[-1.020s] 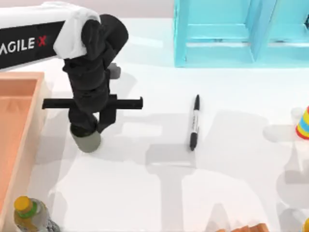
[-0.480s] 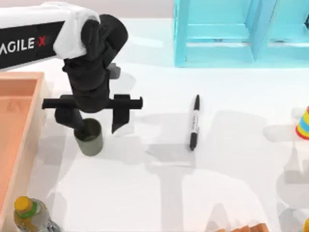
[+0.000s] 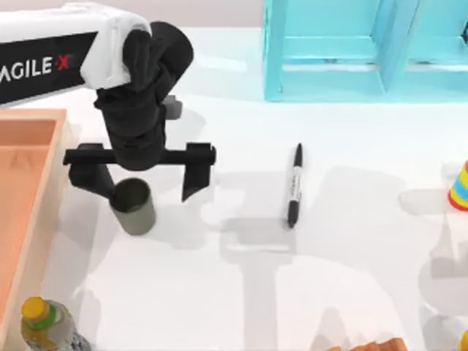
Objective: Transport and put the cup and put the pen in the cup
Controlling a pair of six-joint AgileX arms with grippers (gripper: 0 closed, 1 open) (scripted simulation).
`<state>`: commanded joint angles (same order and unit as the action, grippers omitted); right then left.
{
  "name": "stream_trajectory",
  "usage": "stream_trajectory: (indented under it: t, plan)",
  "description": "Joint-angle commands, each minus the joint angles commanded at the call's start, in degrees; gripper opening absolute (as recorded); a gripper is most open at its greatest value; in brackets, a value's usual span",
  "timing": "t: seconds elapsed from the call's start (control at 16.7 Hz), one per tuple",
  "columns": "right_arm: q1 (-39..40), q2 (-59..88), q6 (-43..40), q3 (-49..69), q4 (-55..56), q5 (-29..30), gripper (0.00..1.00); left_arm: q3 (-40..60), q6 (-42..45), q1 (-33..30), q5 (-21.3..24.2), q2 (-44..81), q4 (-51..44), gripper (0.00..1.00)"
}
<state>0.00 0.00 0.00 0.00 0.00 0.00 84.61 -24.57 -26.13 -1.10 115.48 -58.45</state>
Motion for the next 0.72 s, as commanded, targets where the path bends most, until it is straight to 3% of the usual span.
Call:
stream_trajectory:
  t: [0.36,0.72]
  plan:
    - [0.0,0.0,0.0,0.0,0.0,0.0,1.0,4.2,-0.2,-0.2,0.0,0.4,-4.2,1.0]
    - [0.0,0.0,0.0,0.0,0.0,0.0,1.0,25.1,-0.3,-0.6,0.1,0.9,-25.1,1.0]
